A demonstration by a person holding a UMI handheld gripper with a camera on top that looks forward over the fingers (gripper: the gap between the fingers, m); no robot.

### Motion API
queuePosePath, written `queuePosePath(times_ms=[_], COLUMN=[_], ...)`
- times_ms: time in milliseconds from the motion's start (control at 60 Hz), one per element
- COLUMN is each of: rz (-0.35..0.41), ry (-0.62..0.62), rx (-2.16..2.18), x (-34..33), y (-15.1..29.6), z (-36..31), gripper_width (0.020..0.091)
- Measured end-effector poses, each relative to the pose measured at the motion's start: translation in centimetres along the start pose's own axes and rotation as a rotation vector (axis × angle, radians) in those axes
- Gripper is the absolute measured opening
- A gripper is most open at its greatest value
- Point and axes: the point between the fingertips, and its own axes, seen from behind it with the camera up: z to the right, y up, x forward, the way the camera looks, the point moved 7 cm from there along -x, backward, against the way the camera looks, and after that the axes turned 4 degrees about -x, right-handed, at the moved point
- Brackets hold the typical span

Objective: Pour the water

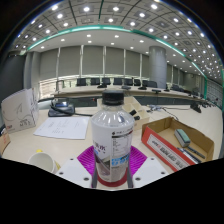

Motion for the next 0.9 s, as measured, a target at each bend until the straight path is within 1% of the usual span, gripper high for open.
queuePosePath(times_ms=[67, 100, 117, 150, 250, 300, 317, 333, 350, 383, 400, 433, 450, 483, 533, 650, 717, 800, 900], rz=[-0.019, 0.015, 0.013, 0.017, 0.029, 0.021, 0.011, 0.000, -0.011, -0.025, -0.024, -0.025, -0.026, -0.030, -0.042, -0.070, -0.099, -0.125, -0.175], ry=[0.001, -0.002, -0.005, -0.008, -0.019, -0.022, -0.025, -0.024, -0.022, -0.017, -0.016, -0.022, -0.028, -0.039, -0.053, -0.080, -0.088, -0.076, -0.066], rx=[0.004, 0.006, 0.006, 0.005, 0.014, 0.019, 0.019, 0.018, 0.017, 0.015, 0.015, 0.014, 0.011, 0.004, -0.005, 0.000, 0.017, 0.035, 0.042], x=[0.4, 0.3, 0.4, 0.7, 0.2, 0.4, 0.4, 0.3, 0.1, -0.2, 0.0, -0.7, -1.0, -1.7, -2.9, -6.5, -9.2, -13.7, -19.7], y=[-1.4, -1.2, -1.4, -1.3, -1.4, -1.5, -1.7, -1.8, -1.9, -1.9, -1.9, -1.6, -1.4, -1.1, -0.6, 0.7, 1.4, 2.3, 2.8], z=[0.0, 0.0, 0.1, 0.0, -0.1, 0.1, 0.1, 0.1, 0.0, -0.1, 0.1, 0.0, 0.1, 0.1, 0.2, 0.0, -0.4, -2.1, -4.5], gripper_width=[0.0411, 0.0412, 0.0413, 0.0430, 0.0517, 0.0559, 0.0581, 0.0618, 0.0672, 0.0834, 0.0876, 0.0839, 0.0837, 0.0858, 0.0868, 0.0863, 0.0862, 0.0863, 0.0859])
